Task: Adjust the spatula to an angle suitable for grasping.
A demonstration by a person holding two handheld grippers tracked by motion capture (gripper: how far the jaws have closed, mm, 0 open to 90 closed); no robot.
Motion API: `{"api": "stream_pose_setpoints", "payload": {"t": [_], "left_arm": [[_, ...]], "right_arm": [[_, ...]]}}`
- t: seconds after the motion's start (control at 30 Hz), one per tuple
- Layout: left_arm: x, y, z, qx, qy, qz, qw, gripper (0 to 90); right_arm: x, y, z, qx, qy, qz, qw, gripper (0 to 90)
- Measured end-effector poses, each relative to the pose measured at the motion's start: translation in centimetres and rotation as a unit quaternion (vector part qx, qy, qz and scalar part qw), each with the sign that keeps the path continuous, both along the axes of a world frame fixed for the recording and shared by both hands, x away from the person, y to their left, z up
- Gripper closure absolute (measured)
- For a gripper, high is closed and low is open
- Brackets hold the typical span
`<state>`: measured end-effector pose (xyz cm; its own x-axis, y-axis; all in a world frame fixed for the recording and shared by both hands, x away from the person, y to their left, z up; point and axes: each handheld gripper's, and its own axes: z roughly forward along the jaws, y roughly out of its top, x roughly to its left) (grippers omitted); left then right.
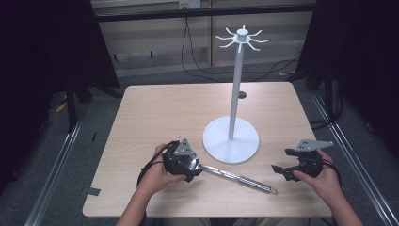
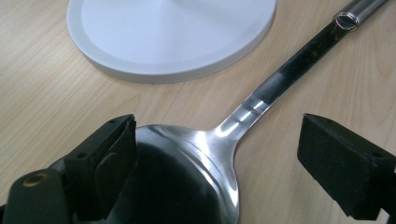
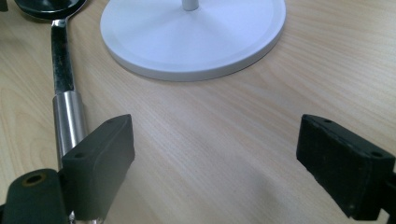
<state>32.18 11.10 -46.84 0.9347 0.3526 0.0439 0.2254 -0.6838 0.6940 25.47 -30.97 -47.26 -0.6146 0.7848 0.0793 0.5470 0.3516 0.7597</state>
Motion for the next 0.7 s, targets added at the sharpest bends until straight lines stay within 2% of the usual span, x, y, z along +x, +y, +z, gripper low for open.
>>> {"api": "stream_pose_setpoints", "payload": {"t": [0.13,0.2,0.33,0.43,0.5,0.57,0.63,0.7], "left_arm": [[0.1,-0.2,0.3,-0.007,0.007,0.002,0.9999,13.2],[0.2,-0.3,0.3,-0.020,0.012,0.001,0.9997,13.4],[0.2,-0.6,0.7,-0.024,0.004,0.000,0.9997,12.6],[0.3,-0.6,0.9,-0.021,0.003,0.000,0.9998,12.6],[0.4,-0.8,1.2,-0.021,0.007,-0.009,0.9997,13.7],[0.4,-1.0,1.3,-0.024,0.012,-0.016,0.9995,16.5],[0.5,-1.2,1.4,-0.020,0.010,-0.023,0.9995,17.7],[0.5,-1.5,1.6,-0.014,0.018,-0.033,0.9992,21.9]], "right_arm": [[-0.2,-0.2,0.0,-0.001,0.002,-0.001,1.0000,10.6],[-0.3,-0.2,0.0,-0.002,0.001,-0.002,1.0000,10.6],[-0.4,-0.4,0.0,0.008,0.003,-0.006,0.9999,10.6],[-0.4,-0.4,0.1,0.008,0.002,-0.006,0.9999,10.6],[-0.4,-0.3,0.0,0.005,0.004,-0.003,1.0000,10.6],[-0.4,-0.3,-0.1,0.006,0.005,-0.002,1.0000,10.6],[-0.4,-0.3,-0.1,0.005,0.006,-0.002,1.0000,10.6],[-0.4,-0.3,-0.2,0.006,0.007,0.000,1.0000,10.6]]}}
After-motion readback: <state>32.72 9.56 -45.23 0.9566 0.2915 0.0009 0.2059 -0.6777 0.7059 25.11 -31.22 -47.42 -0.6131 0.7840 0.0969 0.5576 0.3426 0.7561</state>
